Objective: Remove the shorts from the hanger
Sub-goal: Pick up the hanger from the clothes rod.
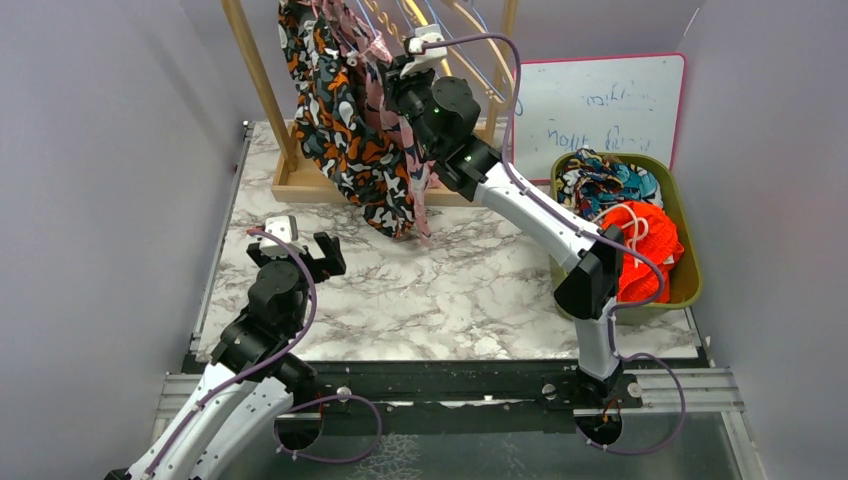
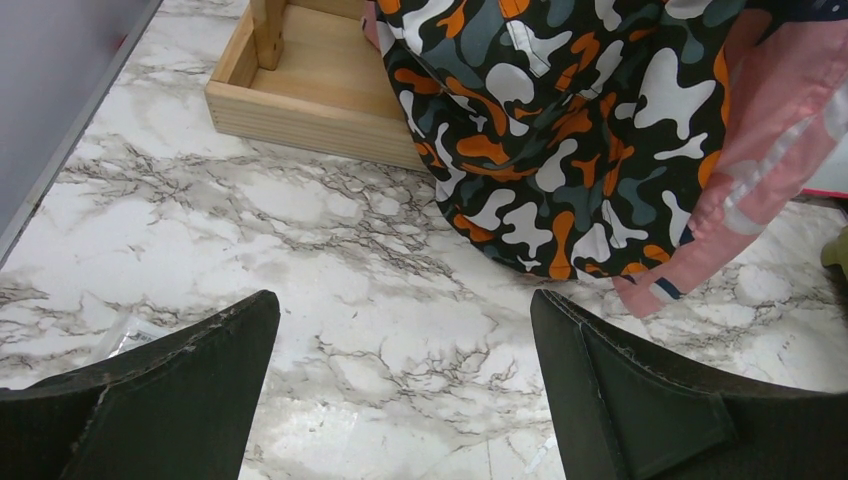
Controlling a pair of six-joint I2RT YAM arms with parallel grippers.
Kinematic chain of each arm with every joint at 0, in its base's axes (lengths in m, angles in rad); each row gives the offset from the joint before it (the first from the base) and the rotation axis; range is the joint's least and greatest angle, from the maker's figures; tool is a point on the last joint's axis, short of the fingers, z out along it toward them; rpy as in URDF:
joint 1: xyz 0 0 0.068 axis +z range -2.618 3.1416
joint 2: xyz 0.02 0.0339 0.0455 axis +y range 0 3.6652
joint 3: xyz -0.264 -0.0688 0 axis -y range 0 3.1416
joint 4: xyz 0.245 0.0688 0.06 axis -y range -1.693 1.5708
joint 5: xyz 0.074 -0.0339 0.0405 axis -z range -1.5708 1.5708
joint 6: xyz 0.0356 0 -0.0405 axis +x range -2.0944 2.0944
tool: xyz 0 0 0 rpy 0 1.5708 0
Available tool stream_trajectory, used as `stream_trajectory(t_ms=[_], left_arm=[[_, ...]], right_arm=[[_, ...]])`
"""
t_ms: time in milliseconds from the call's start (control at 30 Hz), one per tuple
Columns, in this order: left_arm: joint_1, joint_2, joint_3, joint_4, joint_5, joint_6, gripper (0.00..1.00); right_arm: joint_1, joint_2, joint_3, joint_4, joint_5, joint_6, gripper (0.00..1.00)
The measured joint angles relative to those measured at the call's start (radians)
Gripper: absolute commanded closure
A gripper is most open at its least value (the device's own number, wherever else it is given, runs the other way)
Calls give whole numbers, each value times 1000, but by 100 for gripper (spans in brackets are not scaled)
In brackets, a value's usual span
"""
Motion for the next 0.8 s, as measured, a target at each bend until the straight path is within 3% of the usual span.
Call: stream_trajectory(t_ms=[333,800], left_arm=[[7,2,0,0,1,0,1],[11,3,0,0,2,0,1]], right_arm=[[0,-76,-114,86,23,-1,99],[-2,-322,-388,71,-14,-3,99]])
